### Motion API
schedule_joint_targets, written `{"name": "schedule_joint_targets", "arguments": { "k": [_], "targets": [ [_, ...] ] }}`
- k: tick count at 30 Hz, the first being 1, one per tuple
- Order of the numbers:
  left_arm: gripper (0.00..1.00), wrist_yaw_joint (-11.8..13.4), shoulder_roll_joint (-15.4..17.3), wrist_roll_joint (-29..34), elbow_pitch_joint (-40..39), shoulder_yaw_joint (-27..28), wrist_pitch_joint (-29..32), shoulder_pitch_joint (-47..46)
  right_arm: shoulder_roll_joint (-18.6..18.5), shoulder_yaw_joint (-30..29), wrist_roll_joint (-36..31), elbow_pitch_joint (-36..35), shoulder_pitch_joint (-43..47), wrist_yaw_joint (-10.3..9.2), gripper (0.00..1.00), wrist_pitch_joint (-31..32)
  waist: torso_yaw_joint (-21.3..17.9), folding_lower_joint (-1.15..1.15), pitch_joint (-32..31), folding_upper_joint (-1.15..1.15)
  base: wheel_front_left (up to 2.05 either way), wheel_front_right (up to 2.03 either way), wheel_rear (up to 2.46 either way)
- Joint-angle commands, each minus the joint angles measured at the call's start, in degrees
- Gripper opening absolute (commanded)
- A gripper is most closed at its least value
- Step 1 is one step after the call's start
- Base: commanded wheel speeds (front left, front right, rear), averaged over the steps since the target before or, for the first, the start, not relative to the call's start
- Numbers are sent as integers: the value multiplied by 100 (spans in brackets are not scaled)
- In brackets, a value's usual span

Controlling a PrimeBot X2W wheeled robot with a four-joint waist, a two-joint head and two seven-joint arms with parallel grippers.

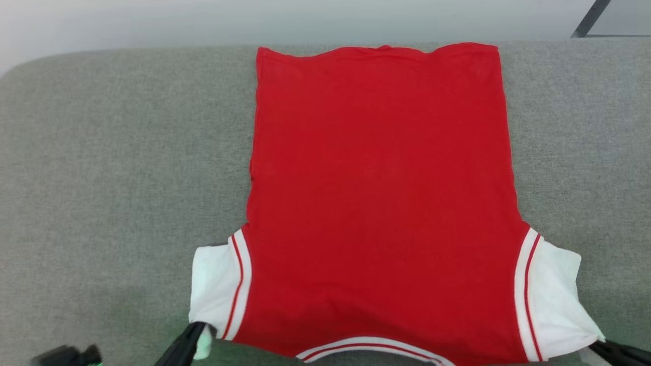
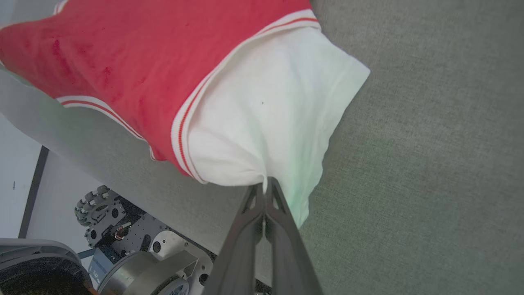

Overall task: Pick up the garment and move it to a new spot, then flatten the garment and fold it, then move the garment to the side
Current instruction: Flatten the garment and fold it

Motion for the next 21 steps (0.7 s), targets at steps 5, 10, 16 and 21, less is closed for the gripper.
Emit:
{"name": "schedule_joint_targets", "arguments": {
  "k": [5,10,16,21],
  "targets": [
    [0,-79,-200,153,443,-304,328,-558,71,535,-399,210,-416,-7,0,378,-3,0,94,0,0,0,0],
    [0,-145,-445,210,1107,-594,599,-939,99,1092,-647,681,-891,-7,0,409,27,0,136,0,0,0,0],
    [0,-275,-784,349,1804,-913,718,-1259,114,1697,-819,1417,-1231,-7,0,231,64,0,201,0,0,0,0],
    [0,-378,-936,339,2123,-1040,737,-1410,102,2191,-929,1927,-1356,-7,0,-30,103,0,225,0,0,0,0]
  ]
}}
